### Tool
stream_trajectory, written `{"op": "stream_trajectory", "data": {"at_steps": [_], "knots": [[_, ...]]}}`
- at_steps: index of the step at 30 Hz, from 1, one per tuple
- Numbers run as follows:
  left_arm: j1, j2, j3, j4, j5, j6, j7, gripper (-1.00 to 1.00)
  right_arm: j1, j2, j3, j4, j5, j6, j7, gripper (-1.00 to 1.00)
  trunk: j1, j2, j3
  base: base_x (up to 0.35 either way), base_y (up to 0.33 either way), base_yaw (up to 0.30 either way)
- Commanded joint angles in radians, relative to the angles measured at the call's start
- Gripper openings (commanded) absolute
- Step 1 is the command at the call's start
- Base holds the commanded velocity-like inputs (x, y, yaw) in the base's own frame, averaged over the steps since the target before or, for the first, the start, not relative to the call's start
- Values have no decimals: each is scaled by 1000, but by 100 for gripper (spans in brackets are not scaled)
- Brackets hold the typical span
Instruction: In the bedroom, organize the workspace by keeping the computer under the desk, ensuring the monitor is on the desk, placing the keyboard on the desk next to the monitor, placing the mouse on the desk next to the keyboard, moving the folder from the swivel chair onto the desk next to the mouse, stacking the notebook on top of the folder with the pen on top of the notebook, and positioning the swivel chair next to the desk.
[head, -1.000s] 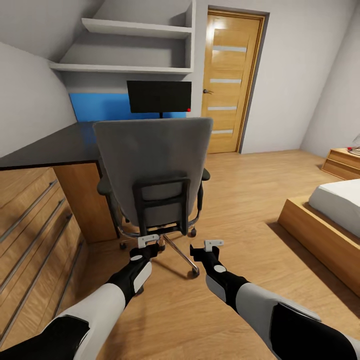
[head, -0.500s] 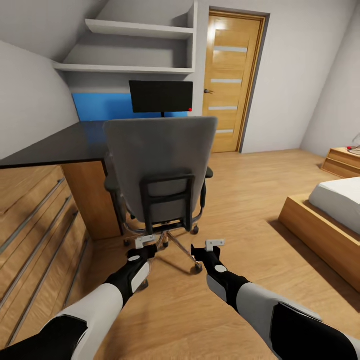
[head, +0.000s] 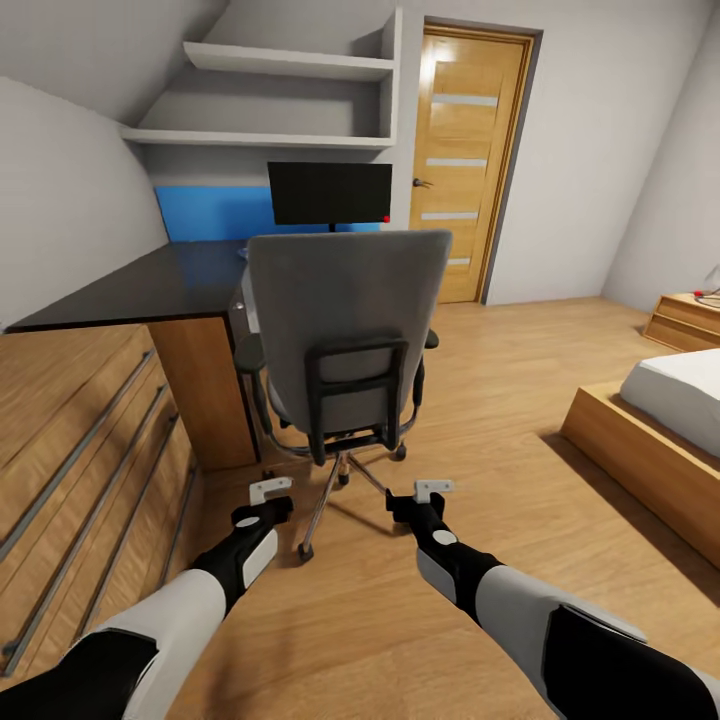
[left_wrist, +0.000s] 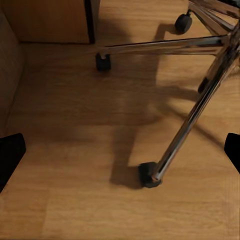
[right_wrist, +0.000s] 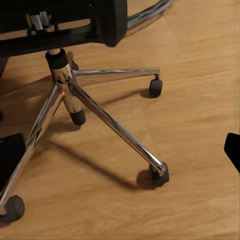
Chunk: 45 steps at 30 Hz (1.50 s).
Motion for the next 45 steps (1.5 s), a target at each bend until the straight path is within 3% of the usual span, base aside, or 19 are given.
{"op": "stream_trajectory", "data": {"at_steps": [1, 5, 6, 12, 23, 45], "knots": [[0, 8, -7, 0, 16, 0, 6, 100, -1, -2, 8, -1, -6, -2, -6, 100, 0, 0, -1, -17, 18, 0], [0, 33, 12, 0, 56, 0, 6, 100, -1, -12, 6, -1, -10, -1, -7, 100, 0, 0, -1, -10, 11, 0], [0, 44, 37, -1, 94, 0, 7, 100, -1, -19, 5, -1, -12, -1, -8, 100, 0, 0, -1, -4, 4, 0], [0, 79, 91, -3, 141, -14, 7, 100, -1, -27, -6, -1, -14, -1, -8, 100, 0, 0, -1, -1, 1, 0], [0, 99, 112, -4, 151, -52, 6, 100, -1, -54, -23, -2, -16, -123, -7, 100, 0, 0, -1, 205, 0, 0], [0, 124, 116, -4, 153, -56, 7, 100, -1, -73, -37, -1, -16, -152, -6, 100, 0, 0, -1, 204, 0, 0]]}}
